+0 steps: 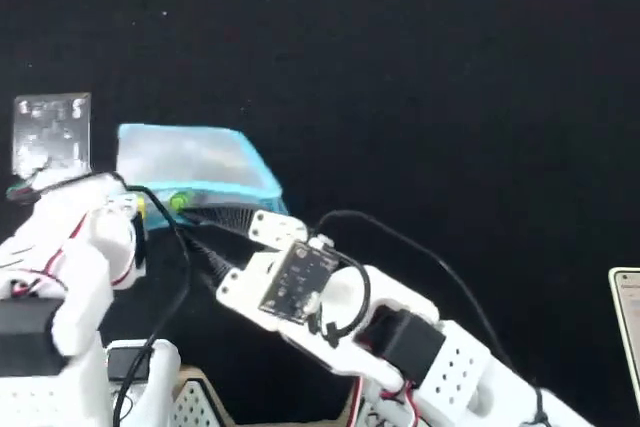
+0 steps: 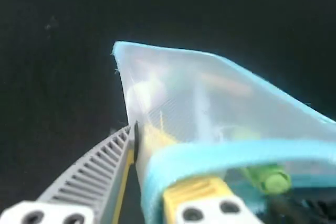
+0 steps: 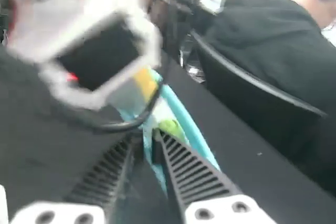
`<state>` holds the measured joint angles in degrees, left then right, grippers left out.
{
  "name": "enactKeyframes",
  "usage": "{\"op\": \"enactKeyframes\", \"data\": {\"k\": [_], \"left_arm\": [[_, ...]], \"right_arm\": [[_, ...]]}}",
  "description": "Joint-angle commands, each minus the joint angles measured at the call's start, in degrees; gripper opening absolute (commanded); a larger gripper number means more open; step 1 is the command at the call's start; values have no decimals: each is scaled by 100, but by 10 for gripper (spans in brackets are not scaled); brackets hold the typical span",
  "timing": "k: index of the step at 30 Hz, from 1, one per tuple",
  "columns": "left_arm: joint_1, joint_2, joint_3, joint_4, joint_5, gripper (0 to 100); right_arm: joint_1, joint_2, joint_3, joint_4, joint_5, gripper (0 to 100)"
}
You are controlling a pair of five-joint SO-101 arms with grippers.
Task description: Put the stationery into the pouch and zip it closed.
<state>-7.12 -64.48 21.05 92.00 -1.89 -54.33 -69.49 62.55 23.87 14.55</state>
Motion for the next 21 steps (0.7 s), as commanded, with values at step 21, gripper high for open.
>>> {"op": "enactKeyframes", "data": {"k": [21], "left_arm": [[769, -97, 708, -677, -9, 30]], "right_arm": [[-79, 13, -1516, 2708, 70, 90]]}}
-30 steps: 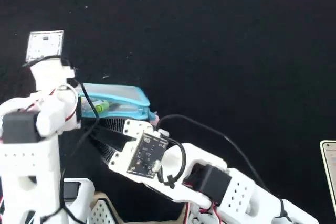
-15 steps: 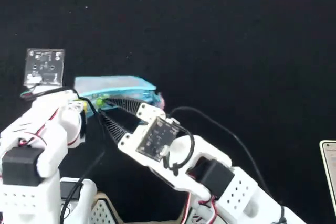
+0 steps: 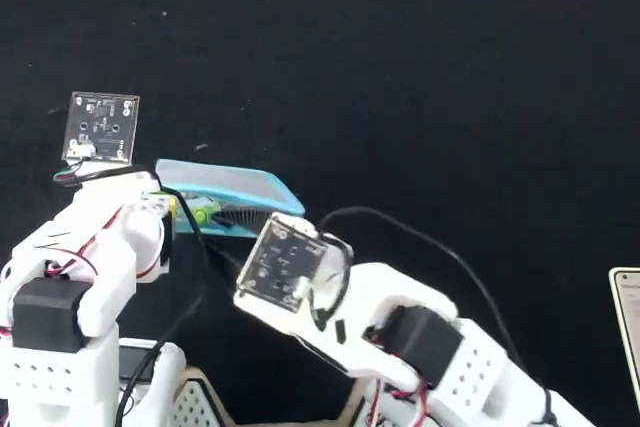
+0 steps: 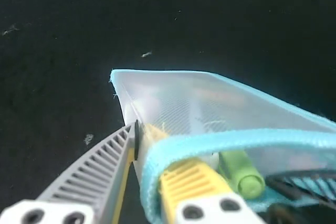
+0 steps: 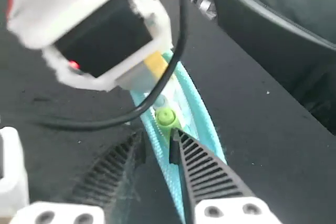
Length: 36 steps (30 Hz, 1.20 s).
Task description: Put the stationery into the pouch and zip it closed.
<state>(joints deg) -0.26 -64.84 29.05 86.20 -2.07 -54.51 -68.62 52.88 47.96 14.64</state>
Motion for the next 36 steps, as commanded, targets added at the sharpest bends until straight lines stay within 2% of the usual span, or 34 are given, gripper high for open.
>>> {"op": "enactKeyframes", "data": {"k": [1, 7, 14, 20, 24, 26, 29, 32, 36], "left_arm": [[84, -62, -92, -97, 9, 30], [84, -62, -92, -97, 9, 30], [84, -62, -92, -97, 35, 30], [84, -62, -92, -88, 26, 30], [84, -62, -92, -88, 9, 30], [84, -62, -92, -88, 9, 30], [75, -62, -92, -88, 9, 30], [75, -62, -92, -88, 9, 30], [75, -62, -92, -70, 9, 30]], "right_arm": [[-62, -75, -646, 378, 62, 92], [-237, -75, -1068, 1020, 62, 244], [-730, -75, -752, 1108, 97, 214], [-1108, -75, -470, 1275, 993, 145], [-1178, -75, -365, 1714, 1301, 88], [-1046, -101, -453, 2004, 1266, 101], [-642, -409, -699, 2453, 1231, 172], [-132, -989, -1086, 2866, 791, 234], [791, -1719, -1209, 3165, 835, 240]]}}
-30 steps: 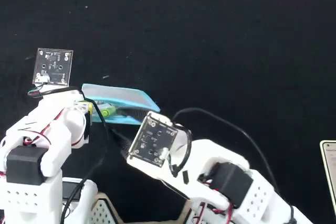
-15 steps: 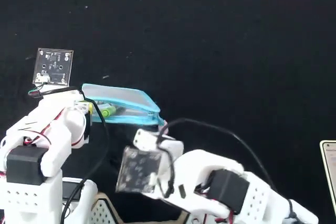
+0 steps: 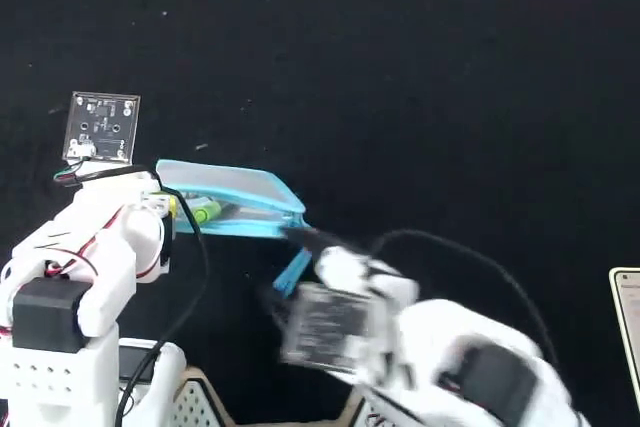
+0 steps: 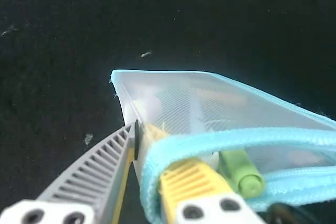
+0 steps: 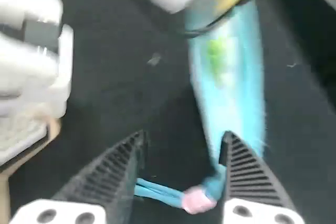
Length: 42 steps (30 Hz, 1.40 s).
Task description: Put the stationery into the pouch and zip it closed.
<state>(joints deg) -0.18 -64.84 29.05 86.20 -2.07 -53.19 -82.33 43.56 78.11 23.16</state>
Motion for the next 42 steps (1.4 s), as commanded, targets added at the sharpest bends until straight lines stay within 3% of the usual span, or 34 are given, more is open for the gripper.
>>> {"op": "enactKeyframes", "data": {"k": [1, 6, 9, 17, 25, 32, 38, 42], "left_arm": [[66, -62, -92, -70, 9, 30], [66, -62, -92, -79, 9, 30], [66, -62, -92, -70, 9, 30], [66, -62, 48, -97, 9, 31], [66, -70, 48, -97, 0, 32], [66, -70, 48, -97, 0, 32], [66, -70, 40, -97, 0, 32], [66, -70, 48, -97, 0, 32]], "right_arm": [[976, -426, -57, 132, -26, 240], [2629, -409, 1974, -1073, -44, 241], [3147, -418, 2870, -2163, -70, 240], [2330, -418, 3002, -1618, -26, 240], [1890, -418, 3284, -2268, -97, 240], [1881, -418, 2475, -1451, -668, 240], [1881, -418, 2070, -1301, -1618, 240], [1758, -418, 1727, -668, -1758, 240]]}}
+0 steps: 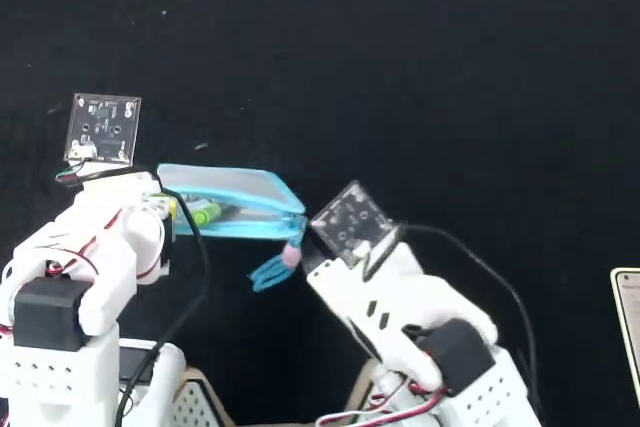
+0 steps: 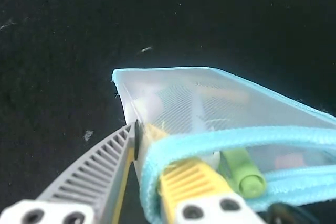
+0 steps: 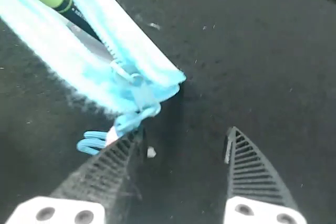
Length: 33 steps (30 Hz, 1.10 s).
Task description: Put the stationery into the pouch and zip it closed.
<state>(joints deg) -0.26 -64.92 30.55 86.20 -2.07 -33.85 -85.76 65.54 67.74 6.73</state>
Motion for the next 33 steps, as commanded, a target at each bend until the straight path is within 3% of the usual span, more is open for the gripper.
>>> {"op": "enactKeyframes", "data": {"k": [1, 8, 17, 23, 27, 33], "left_arm": [[75, -62, -101, -97, 0, 32], [75, -62, -57, -220, 0, 32], [75, -62, -57, -229, 0, 32], [75, -62, -57, -229, 0, 32], [75, -62, -57, -220, 0, 32], [75, -62, -57, -220, 0, 32]], "right_arm": [[-255, -75, -453, 422, -114, 240], [-1204, -75, 453, -158, -158, 240], [-299, -75, 1279, -1749, -167, 237], [510, -75, 1059, -1732, -105, 5], [914, -75, 558, -1081, 475, 24], [202, -75, 163, -563, 897, 15]]}}
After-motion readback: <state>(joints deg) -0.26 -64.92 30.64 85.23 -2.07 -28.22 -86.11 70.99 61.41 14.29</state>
